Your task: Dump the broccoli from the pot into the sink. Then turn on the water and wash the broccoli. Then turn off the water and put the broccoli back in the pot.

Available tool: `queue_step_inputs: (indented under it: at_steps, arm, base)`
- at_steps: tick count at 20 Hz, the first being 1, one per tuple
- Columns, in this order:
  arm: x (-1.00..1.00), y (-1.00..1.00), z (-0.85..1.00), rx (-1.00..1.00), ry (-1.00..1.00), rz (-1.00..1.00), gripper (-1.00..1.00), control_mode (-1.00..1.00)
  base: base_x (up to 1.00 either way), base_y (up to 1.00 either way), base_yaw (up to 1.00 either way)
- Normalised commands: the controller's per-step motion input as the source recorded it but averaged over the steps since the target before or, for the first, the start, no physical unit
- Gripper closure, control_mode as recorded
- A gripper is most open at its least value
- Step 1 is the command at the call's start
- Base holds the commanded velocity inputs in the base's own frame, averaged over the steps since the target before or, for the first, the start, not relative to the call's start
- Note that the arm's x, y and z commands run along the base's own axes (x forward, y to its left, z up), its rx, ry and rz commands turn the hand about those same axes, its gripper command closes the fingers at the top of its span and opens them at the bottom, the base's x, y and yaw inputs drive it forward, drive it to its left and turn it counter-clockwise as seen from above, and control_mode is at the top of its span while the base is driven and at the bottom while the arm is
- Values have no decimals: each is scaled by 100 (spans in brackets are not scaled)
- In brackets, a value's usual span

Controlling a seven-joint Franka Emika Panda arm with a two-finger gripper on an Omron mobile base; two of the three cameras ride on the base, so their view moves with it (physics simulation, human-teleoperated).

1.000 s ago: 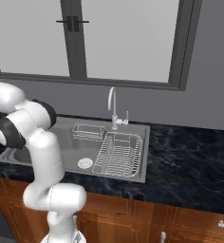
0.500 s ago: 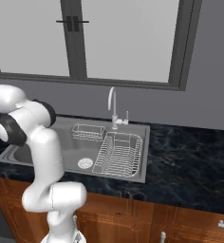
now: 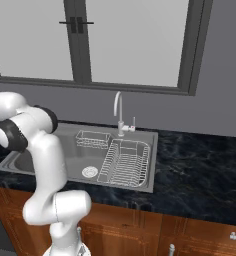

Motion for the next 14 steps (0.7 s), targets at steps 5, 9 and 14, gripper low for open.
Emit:
queue_step_inputs:
  at_steps: [5,9,14]
  arm:
    - [15,13,-10,0,-8,0,-100,-100]
    - [9,7,6,0,-12,2,-100,-100]
    - [1,3,30,0,-10,5,-100,-100]
  base:
    - [0,0,0]
    - [0,0,0]
    - [0,0,0]
